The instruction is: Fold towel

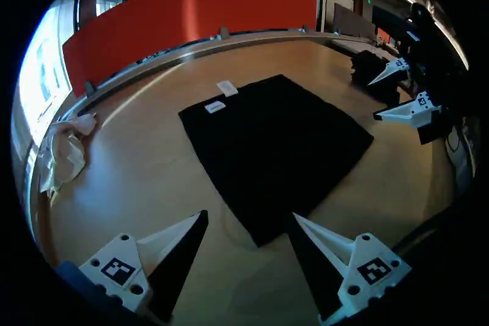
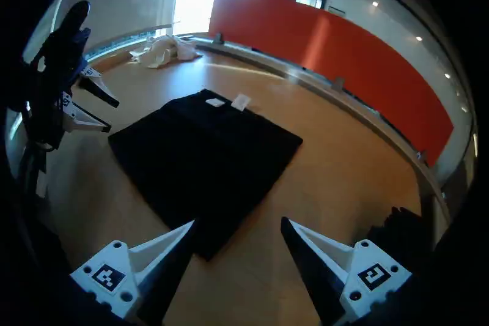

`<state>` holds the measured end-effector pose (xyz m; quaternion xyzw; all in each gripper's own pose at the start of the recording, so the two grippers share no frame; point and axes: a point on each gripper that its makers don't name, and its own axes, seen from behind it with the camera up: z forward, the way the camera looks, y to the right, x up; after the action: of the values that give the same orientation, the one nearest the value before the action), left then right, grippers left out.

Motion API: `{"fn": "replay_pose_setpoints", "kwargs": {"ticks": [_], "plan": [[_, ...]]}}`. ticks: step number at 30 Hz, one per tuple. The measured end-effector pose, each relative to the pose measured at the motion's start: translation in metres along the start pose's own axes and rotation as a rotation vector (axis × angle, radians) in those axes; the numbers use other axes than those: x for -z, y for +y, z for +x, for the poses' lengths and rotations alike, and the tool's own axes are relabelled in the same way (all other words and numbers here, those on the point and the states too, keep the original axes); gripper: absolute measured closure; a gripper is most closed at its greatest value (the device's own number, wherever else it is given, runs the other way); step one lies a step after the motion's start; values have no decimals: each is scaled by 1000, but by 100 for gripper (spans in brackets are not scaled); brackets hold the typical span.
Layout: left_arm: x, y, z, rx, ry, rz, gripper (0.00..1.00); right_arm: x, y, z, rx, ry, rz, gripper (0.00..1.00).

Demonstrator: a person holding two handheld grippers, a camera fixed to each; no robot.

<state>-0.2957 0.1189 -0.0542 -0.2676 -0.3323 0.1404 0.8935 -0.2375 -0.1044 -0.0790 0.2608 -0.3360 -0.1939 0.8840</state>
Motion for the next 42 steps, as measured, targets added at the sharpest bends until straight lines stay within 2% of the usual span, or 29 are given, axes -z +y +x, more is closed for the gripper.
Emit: {"fn": "replay_pose_setpoints", "kwargs": {"ticks": [11,22,26,34,37,42], "plan": [[-11,12,-24,-6,-66,-22,9,-13,-15,-33,-3,-68,52,2],[-15,16,-37,2,-101,-18,10,-15,-21,-42,-19,-83,75,10],[-15,18,-38,11,-105,-19,15,-17,-22,-44,-16,-87,80,13],[-16,22,-38,7,-109,-20,29,-19,-29,-49,-9,-108,114,27],[-16,23,-39,12,-111,-20,30,-19,-32,-50,-19,-111,130,33],[-16,22,-39,10,-118,-24,33,-19,-38,-50,-41,-116,161,50]]}}
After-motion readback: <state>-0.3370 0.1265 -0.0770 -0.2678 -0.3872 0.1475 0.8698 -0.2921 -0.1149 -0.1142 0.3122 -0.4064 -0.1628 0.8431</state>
